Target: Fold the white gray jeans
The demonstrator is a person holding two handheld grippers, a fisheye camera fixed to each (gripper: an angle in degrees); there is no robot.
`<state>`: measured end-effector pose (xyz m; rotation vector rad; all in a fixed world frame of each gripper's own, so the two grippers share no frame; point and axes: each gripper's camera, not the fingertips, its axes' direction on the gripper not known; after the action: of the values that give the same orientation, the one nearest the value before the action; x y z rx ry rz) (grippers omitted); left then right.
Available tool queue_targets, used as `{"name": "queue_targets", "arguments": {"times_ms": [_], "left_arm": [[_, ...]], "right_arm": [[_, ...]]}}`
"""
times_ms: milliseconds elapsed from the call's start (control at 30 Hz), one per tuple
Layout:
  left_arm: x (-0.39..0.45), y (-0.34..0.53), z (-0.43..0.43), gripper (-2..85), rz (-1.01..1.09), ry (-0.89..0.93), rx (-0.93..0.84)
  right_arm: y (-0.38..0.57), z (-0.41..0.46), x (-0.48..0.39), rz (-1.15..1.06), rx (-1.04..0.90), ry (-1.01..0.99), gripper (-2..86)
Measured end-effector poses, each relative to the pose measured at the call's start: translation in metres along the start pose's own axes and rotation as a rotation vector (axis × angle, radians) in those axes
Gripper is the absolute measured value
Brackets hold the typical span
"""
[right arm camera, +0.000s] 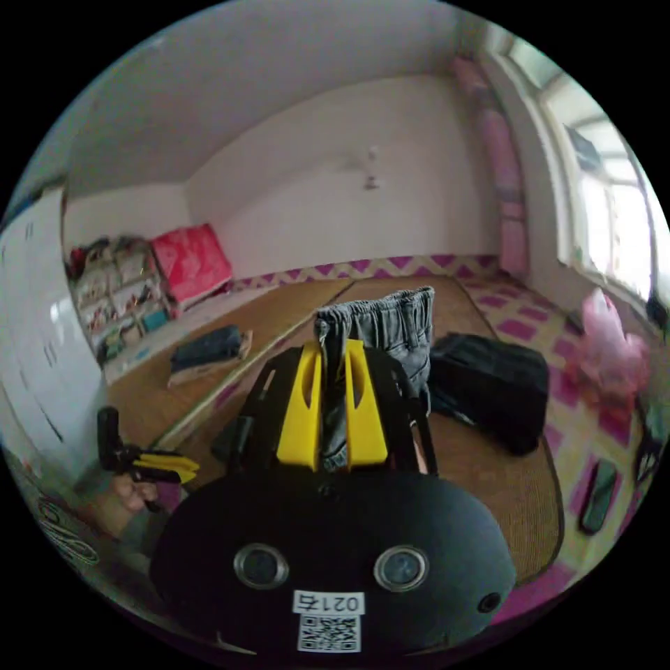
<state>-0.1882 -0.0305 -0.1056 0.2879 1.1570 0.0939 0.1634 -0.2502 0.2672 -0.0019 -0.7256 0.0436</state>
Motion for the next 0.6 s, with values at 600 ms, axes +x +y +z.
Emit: {"name": "queue_targets", "arguments": {"times_ms": [600], "left_arm": [[-0.083, 0.034, -0.089, 4.5, -0.159, -0.103, 0.111]], "right_arm": [[0.113, 0.285, -0.251, -0.367, -0.473, -0.149, 5.8]]}}
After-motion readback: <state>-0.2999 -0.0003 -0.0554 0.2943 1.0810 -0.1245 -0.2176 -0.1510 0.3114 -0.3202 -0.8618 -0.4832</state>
